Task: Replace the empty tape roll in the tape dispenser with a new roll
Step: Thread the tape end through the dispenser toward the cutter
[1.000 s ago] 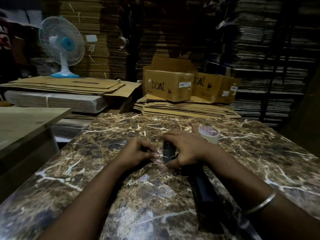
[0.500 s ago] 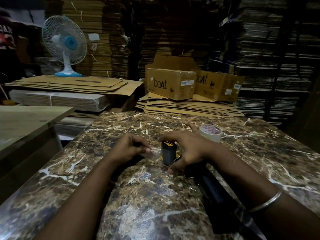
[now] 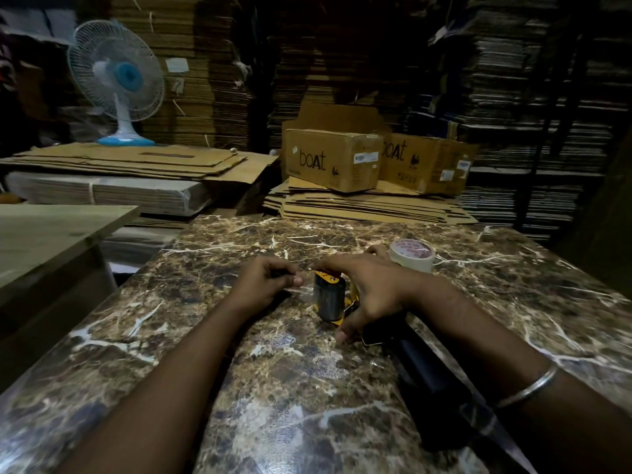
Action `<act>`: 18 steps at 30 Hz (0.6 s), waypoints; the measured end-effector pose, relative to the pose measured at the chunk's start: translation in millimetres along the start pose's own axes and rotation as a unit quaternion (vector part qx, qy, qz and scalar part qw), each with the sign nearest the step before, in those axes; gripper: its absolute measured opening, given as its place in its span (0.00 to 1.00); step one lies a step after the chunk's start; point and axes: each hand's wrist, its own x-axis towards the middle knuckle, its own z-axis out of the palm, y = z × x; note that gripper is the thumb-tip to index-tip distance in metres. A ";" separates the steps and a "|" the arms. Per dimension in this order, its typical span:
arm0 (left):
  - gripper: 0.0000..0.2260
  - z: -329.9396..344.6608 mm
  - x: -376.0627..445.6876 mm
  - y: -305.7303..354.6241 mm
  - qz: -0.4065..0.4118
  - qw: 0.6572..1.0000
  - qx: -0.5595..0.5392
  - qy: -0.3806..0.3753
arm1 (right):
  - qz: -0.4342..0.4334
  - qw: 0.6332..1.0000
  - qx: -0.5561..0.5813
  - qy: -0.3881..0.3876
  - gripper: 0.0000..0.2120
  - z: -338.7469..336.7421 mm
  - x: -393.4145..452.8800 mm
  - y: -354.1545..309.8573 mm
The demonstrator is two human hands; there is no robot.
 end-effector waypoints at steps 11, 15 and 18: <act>0.13 8.6 14.7 3.2 0.033 0.998 0.029 -0.039 | 0.025 0.999 -0.003 0.026 0.49 -7.6 1.4 -8.9; 0.10 6.7 16.0 -1.6 0.026 0.999 0.014 -0.034 | 0.020 0.998 -0.033 0.052 0.41 -9.7 7.9 -13.7; 0.04 7.4 18.9 -6.2 0.028 0.999 0.009 -0.032 | 0.015 0.994 -0.064 0.087 0.34 -7.9 15.1 -13.6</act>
